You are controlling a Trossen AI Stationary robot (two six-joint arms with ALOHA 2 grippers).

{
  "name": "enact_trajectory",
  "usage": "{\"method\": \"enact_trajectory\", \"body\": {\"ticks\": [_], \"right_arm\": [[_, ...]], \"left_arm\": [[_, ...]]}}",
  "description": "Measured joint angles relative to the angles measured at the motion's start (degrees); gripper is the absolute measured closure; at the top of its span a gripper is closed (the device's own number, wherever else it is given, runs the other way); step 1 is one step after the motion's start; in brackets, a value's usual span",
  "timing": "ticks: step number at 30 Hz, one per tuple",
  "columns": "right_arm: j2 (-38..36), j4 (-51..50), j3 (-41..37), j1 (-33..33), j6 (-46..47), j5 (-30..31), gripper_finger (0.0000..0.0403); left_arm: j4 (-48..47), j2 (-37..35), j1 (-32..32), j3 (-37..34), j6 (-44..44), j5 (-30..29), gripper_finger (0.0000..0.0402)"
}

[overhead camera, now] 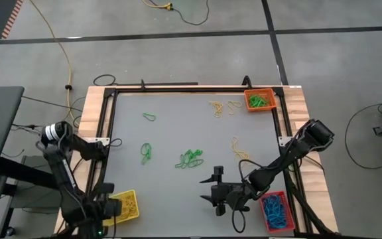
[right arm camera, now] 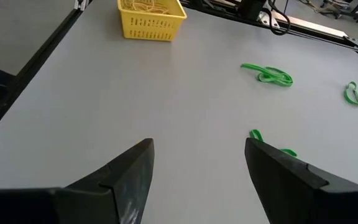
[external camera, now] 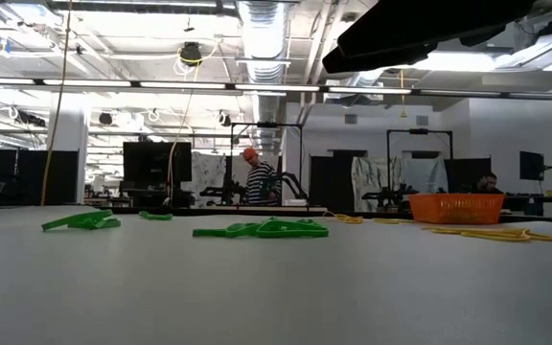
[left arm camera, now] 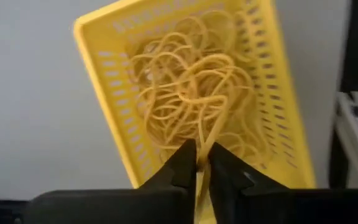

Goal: Sort rubber bands into baskets
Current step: Put the yellow rubber band into the yellow bin, then put the green rubber band into the orange bin

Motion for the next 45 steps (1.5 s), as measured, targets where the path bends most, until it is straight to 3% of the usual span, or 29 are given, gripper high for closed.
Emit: {"method": "enact_trajectory", "body": {"ticks": [11,18,24,31,38,45], "right_arm": [[0.0,0.0,0.0,0.0,0.0,0.0,0.0121],[0.0,0.0,0.0,0.0,0.0,0.0,0.0121],[0.0,0.0,0.0,0.0,0.0,0.0,0.0121],[0.0,0.0,0.0,0.0,0.0,0.0,0.0121],[0.0,0.0,0.0,0.0,0.0,0.0,0.0121],[0.0,-1.7,0.0,0.0,1.7,0.0,0.0121]], "left_arm": [[0.9,0.6,1.6,0.0,-0.3,0.1,0.0241],[1.1,0.6,1.7,0.0,0.8,1.6,0.0188],[1.1,-0.5,2.7,0.0,2.8,0.7,0.0183],[1.1,-2.0,5.3,0.0,7.8,-5.0,0.0184],[-1.3,-2.5,10.5,0.0,14.2,-16.0,0.0184],[-2.4,-2.6,18.8,-1.1,13.9,-26.1,0.0184]]}}
